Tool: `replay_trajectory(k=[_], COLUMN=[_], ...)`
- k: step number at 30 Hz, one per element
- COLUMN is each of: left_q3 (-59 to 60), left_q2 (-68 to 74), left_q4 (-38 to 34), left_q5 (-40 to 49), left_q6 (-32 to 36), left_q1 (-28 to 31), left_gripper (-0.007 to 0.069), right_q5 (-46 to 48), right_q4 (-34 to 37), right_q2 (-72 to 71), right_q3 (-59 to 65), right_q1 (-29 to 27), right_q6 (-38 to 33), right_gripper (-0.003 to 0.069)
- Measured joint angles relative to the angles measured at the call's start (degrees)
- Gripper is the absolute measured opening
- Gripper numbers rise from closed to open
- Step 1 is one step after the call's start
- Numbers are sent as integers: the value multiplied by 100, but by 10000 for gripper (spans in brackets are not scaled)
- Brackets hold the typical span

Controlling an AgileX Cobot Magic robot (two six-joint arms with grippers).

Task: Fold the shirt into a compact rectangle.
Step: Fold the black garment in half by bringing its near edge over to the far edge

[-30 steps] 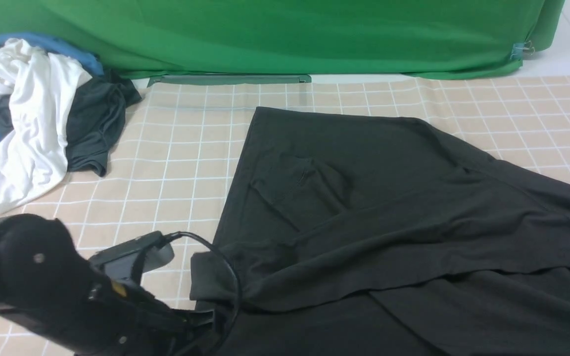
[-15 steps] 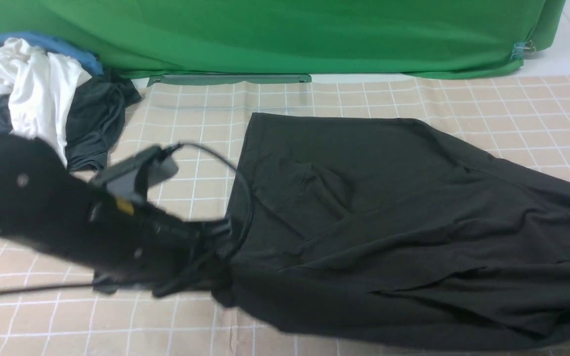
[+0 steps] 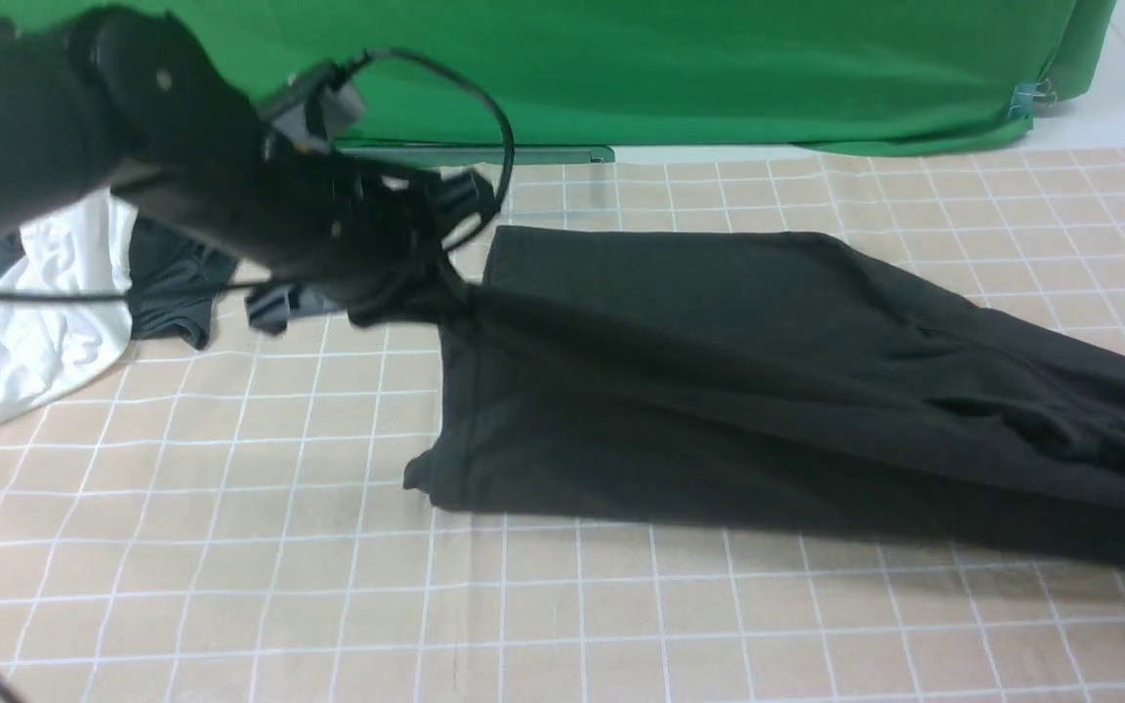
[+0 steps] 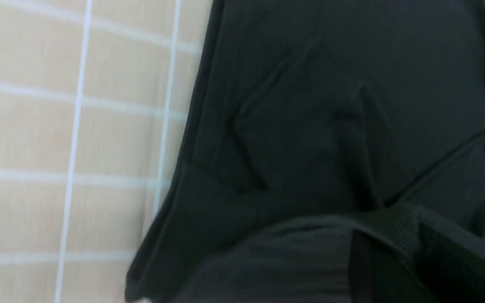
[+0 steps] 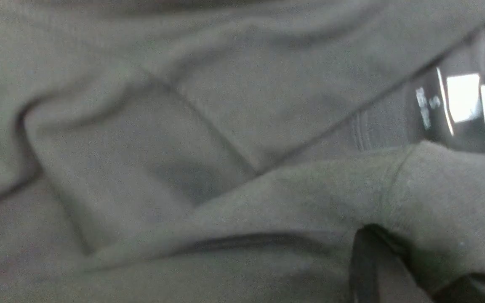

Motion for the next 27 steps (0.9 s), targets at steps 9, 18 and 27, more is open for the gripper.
replay_trajectory(k=[9, 18, 27], left_q3=[-1307, -2446, -2717], left_q2=[1159, 2143, 2846], left_q4=[-40, -212, -267], left_q5=[57, -4, -566], left_q6=[104, 167, 167], left_q1=[111, 307, 539], left_gripper=[20, 20, 20], right_q5=[-607, -1133, -2124], right_q4=[155, 200, 43], right_q2=[686, 1398, 1907], right_q3=[-416, -1023, -1197], right_q1=[0, 6, -6], right_q6=[28, 74, 87], right_gripper=[76, 94, 143])
